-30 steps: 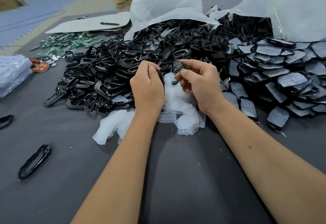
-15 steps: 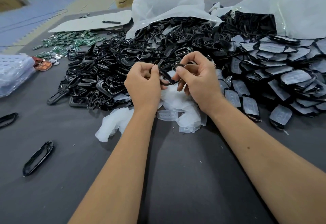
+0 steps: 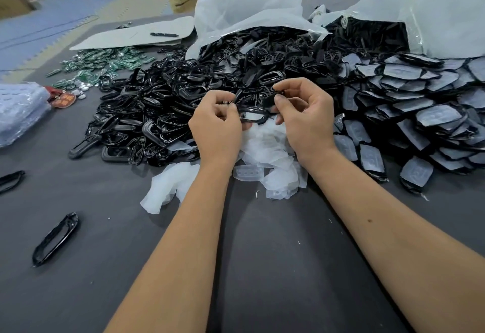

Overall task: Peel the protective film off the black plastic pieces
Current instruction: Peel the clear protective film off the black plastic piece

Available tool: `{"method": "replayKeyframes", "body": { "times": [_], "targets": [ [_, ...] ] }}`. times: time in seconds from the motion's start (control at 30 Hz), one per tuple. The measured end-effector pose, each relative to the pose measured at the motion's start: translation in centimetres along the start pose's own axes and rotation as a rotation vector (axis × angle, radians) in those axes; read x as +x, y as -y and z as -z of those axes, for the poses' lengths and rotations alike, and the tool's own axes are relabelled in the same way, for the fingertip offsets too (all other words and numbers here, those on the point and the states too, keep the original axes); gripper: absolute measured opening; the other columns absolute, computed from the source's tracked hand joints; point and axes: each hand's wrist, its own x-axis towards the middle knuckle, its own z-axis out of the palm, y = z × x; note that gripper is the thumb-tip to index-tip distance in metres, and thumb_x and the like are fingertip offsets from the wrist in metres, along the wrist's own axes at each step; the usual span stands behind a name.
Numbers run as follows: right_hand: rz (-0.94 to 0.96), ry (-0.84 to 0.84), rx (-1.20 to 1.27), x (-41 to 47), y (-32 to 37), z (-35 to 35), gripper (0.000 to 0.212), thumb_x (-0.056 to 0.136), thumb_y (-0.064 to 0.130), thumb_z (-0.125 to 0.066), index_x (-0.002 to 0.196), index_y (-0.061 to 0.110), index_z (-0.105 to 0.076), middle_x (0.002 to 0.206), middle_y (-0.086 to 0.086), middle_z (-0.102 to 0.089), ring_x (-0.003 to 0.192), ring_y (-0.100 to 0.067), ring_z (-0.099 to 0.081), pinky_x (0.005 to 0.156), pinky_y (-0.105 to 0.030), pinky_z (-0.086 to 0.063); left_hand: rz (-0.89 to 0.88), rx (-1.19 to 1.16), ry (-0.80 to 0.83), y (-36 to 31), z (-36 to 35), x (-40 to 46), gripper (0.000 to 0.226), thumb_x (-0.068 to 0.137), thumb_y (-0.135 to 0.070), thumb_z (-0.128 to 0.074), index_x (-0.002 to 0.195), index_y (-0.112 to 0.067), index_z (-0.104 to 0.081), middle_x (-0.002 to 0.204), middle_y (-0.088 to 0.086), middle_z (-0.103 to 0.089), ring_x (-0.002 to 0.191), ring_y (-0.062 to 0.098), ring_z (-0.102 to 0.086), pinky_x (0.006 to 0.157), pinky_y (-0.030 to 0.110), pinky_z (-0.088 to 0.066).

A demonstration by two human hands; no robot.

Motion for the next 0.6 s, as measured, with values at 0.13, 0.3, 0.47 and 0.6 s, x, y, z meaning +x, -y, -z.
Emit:
{"method": "replayKeyframes", "body": {
  "times": [0.13, 0.3, 0.47, 0.6],
  "targets": [
    [-0.023, 0.041, 0.069, -0.3, 0.15, -0.11, 0.007, 0.093, -0.004, -0.07, 0.097, 0.0, -0.075, 0.083, -0.011, -0.076, 0.073, -0.024, -0.078, 0.062, -0.028, -0.061, -0.037, 0.058, 0.006, 0.06, -0.04, 0.08, 0.019, 0.093, -0.006, -0.064, 0.094, -0.018, -0.079, 0.075, -0.004, -0.072, 0.077, 0.014, -0.072, 0.078, 0.045, -0.063],
    [-0.028, 0.071, 0.006, -0.48, 0.11, -0.23, 0.003, 0.089, 0.004, -0.078, 0.09, 0.006, -0.078, 0.073, -0.006, -0.075, 0.061, -0.023, -0.075, 0.053, -0.029, -0.059, -0.001, -0.024, 0.0, 0.15, -0.2, 0.04, 0.011, 0.093, -0.005, -0.07, 0.093, -0.012, -0.078, 0.077, -0.003, -0.074, 0.063, 0.013, -0.074, 0.066, 0.041, -0.065],
    [-0.004, 0.071, -0.131, -0.48, -0.04, -0.3, 0.007, 0.086, 0.011, -0.084, 0.083, 0.012, -0.077, 0.067, -0.001, -0.074, 0.054, -0.019, -0.072, 0.044, -0.027, -0.052, 0.064, -0.14, -0.006, 0.28, -0.24, 0.1, 0.011, 0.091, 0.001, -0.073, 0.088, -0.009, -0.075, 0.074, -0.001, -0.073, 0.062, 0.012, -0.075, 0.063, 0.033, -0.064],
    [-0.025, 0.039, -0.199, -0.51, -0.01, -0.41, 0.008, 0.086, 0.012, -0.083, 0.082, 0.012, -0.076, 0.064, 0.001, -0.073, 0.051, -0.016, -0.071, 0.044, -0.03, -0.055, 0.098, -0.179, 0.022, 0.38, -0.26, 0.18, 0.012, 0.091, 0.002, -0.072, 0.086, -0.009, -0.075, 0.072, 0.0, -0.072, 0.063, 0.013, -0.075, 0.066, 0.036, -0.065]
  ]
}}
